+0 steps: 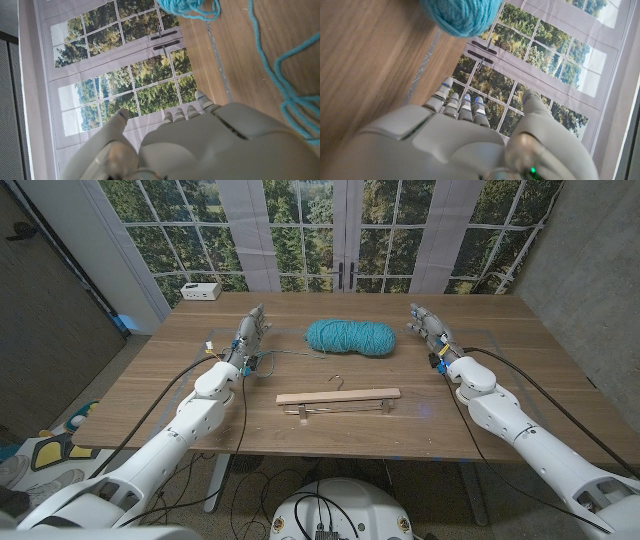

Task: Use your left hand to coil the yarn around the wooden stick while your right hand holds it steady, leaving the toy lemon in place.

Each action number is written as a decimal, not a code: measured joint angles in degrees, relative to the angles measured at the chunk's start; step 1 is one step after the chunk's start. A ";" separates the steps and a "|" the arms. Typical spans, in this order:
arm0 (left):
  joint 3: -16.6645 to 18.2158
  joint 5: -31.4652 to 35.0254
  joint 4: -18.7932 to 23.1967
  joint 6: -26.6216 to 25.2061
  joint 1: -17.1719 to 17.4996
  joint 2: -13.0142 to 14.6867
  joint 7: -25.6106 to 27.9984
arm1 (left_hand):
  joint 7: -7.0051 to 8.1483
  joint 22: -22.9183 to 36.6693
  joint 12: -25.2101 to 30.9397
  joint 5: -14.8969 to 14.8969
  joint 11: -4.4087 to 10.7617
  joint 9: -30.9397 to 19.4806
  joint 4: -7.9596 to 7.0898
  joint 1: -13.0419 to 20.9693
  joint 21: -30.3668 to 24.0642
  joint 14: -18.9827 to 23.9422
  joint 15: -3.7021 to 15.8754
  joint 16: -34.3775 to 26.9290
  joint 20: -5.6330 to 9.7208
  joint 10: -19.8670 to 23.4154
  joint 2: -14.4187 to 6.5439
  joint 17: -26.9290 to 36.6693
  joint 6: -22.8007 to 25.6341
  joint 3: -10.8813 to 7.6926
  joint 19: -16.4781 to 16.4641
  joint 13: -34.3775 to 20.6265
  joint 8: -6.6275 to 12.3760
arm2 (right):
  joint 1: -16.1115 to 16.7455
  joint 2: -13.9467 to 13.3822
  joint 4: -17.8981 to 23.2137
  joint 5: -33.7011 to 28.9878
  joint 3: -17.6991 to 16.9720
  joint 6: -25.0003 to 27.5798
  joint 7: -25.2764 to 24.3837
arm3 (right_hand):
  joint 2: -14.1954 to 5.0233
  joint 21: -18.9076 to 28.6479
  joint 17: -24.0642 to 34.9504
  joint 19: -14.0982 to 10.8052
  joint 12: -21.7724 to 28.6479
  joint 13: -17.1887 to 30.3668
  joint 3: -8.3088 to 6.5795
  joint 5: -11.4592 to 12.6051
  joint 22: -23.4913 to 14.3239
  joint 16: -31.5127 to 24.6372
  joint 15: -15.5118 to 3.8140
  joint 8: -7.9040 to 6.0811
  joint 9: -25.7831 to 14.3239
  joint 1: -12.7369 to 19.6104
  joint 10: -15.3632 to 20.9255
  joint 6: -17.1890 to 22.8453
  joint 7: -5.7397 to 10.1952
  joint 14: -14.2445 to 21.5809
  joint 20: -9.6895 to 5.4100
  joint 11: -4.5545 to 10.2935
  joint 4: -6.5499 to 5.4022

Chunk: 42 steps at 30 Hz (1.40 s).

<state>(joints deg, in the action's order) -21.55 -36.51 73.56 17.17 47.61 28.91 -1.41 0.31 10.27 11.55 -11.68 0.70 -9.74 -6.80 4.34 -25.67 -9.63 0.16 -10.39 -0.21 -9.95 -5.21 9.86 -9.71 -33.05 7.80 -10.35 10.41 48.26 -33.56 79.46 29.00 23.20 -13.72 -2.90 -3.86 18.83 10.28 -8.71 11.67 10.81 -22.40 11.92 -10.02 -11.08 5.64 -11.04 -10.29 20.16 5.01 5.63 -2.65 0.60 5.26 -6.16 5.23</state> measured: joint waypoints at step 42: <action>-2.46 15.37 4.65 1.54 1.39 4.15 9.93 | 3.39 0.27 2.23 0.00 -2.54 -0.27 4.66 2.21 0.47 4.49 -5.98 -0.88 -8.82 4.43 1.75 0.16 1.16 1.49 -5.55 -0.47 1.06 | -1.36 -3.36 3.38 -7.43 2.28 3.91 -1.86 | -0.01 -0.43 0.27 -0.09 0.00 -0.02 0.00 0.00 0.02 0.00 0.29 -0.22 -0.26 0.60 0.30 0.93 -0.31 0.31 0.07 -0.29 0.93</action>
<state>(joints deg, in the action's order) -24.00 -21.15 78.22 18.70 49.00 33.06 8.52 3.70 10.55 13.78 -11.68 -1.85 -10.01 -2.14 6.55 -25.20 -5.14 -5.82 -11.27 -9.03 -5.51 -3.46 10.01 -8.55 -31.56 2.25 -10.82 11.47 46.90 -36.92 82.84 21.56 25.48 -9.81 -4.76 -3.87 18.40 10.55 -8.80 11.66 10.79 -22.40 11.92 -10.00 -11.08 5.94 -11.26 -10.55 20.76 5.31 6.56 -2.97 0.91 5.33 -6.46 6.16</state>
